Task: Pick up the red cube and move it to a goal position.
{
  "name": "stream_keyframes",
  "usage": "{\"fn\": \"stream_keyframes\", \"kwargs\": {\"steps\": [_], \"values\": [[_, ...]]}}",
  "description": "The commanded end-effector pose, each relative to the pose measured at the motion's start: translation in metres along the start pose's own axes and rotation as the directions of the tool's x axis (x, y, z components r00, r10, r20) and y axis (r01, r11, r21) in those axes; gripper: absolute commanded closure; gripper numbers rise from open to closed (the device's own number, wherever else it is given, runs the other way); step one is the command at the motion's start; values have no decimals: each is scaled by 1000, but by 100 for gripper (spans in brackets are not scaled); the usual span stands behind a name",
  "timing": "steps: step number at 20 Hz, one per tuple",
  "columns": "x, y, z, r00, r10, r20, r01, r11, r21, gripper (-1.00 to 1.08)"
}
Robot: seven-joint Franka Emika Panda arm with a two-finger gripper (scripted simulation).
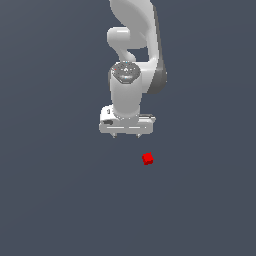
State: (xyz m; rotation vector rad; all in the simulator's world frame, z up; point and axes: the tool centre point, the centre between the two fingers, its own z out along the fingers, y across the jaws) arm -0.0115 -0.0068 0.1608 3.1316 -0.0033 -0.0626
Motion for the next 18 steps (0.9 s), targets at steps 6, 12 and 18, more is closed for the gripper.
{"fn": "stream_keyframes", "kwargs": {"steps": [6, 12, 18], "values": [[3, -5, 7, 1000, -13, -2, 13, 1000, 1, -92], [12, -23, 33, 998, -62, -10, 62, 998, 2, -92], [26, -55, 76, 989, -143, -23, 144, 990, 3, -92]]}}
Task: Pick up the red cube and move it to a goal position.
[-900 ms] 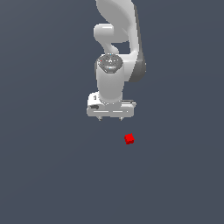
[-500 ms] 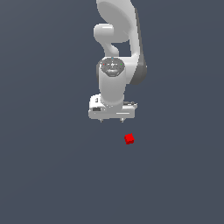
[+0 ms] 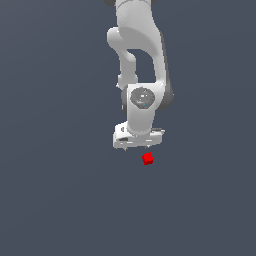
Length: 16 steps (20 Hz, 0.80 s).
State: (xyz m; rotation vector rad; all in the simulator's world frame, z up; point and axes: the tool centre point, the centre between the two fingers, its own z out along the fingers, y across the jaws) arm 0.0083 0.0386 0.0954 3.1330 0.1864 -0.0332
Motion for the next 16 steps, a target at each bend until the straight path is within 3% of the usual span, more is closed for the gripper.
{"fn": "stream_keyframes", "kwargs": {"steps": [1, 8, 16], "values": [[7, -14, 20, 999, -38, -5, 38, 999, 1, -92], [21, -43, 59, 993, -113, -17, 113, 994, 1, -92], [27, -53, 74, 990, -141, -21, 141, 990, -1, -92]]}}
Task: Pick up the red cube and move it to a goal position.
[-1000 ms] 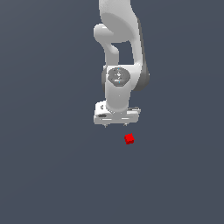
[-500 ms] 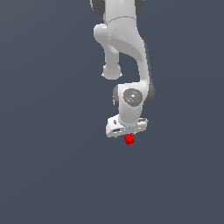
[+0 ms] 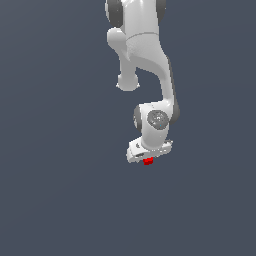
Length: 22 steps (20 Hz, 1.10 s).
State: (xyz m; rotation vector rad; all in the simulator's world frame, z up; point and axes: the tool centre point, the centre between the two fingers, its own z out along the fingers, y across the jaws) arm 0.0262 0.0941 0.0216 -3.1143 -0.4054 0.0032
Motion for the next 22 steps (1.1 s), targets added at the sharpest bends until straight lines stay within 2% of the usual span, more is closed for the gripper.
{"fn": "stream_keyframes", "kwargs": {"steps": [1, 14, 18, 22], "values": [[1, 0, 1, 1000, -2, -2, 2, 1000, -1, 108], [1, 3, -3, 1000, -2, -2, 2, 1000, 0, 108], [1, 20, -16, 1000, -2, -2, 2, 1000, 0, 108], [2, 49, -40, 1000, -3, -2, 3, 1000, 0, 108]]}}
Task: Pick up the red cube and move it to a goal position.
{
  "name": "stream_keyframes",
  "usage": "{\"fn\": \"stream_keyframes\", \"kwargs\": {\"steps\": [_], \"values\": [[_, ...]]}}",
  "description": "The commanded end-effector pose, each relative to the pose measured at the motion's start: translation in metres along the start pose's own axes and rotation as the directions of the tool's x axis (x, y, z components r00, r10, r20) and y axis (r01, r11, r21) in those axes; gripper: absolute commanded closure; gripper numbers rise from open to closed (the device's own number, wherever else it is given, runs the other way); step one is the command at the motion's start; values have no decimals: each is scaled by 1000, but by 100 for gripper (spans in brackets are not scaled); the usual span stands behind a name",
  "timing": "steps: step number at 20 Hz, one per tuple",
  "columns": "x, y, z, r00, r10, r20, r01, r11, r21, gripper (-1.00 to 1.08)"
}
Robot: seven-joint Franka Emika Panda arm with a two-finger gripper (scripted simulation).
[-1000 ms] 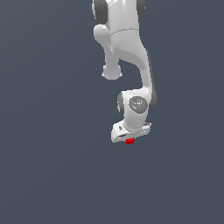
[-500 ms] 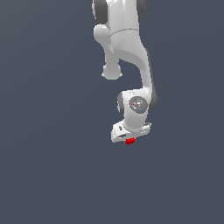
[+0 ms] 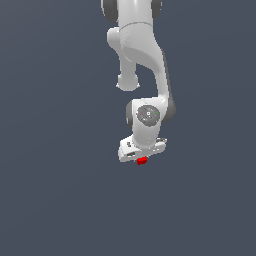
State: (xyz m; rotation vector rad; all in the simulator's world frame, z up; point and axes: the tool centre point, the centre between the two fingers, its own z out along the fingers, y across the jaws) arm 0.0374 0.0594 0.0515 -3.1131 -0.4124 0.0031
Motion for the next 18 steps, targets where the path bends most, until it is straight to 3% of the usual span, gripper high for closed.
{"fn": "stream_keyframes", "kwargs": {"steps": [1, 9, 18], "values": [[1, 21, -17, 1000, 1, -2, -1, 1000, -1, 108], [5, 84, -70, 1000, 0, -2, 0, 1000, -1, 108], [8, 104, -86, 1000, -1, -2, 1, 1000, -2, 108]]}}
